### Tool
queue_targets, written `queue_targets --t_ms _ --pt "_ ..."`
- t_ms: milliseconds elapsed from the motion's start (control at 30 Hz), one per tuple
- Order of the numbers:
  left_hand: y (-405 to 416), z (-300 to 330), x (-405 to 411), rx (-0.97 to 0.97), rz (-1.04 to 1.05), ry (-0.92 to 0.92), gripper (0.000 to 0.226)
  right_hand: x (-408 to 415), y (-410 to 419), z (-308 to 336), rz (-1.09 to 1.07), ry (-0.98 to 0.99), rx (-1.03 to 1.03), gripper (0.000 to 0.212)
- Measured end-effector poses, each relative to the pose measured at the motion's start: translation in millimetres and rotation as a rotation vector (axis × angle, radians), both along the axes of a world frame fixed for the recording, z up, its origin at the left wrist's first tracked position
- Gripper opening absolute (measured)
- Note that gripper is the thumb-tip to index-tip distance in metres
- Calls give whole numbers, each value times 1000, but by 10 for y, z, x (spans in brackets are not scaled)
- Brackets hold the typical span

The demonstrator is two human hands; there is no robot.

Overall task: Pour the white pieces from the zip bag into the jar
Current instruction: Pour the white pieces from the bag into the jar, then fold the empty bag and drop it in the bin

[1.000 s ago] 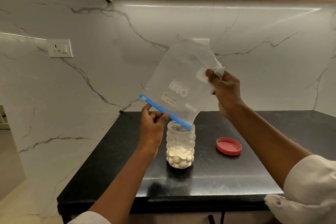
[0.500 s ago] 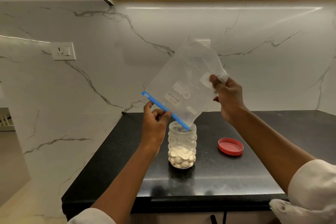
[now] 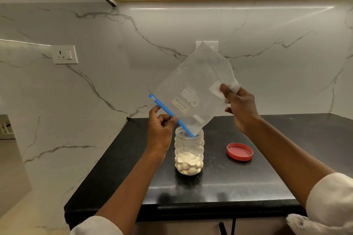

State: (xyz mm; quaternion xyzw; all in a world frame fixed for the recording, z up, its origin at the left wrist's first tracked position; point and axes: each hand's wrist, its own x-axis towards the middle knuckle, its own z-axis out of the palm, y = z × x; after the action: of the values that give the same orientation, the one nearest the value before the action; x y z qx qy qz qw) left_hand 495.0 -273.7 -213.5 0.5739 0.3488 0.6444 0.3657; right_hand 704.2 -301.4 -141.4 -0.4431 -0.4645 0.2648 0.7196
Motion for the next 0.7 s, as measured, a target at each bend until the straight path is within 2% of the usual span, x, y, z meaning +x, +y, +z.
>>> queue_targets --t_ms 300,500,700 --pt "24 64 -22 57 -9 50 54 270 -176 -161 25 50 -58 24" --pt "16 103 19 110 32 79 51 233 -222 -50 34 71 11 12" --pt "74 193 -11 74 70 127 47 283 -297 -277 65 122 -77 23"
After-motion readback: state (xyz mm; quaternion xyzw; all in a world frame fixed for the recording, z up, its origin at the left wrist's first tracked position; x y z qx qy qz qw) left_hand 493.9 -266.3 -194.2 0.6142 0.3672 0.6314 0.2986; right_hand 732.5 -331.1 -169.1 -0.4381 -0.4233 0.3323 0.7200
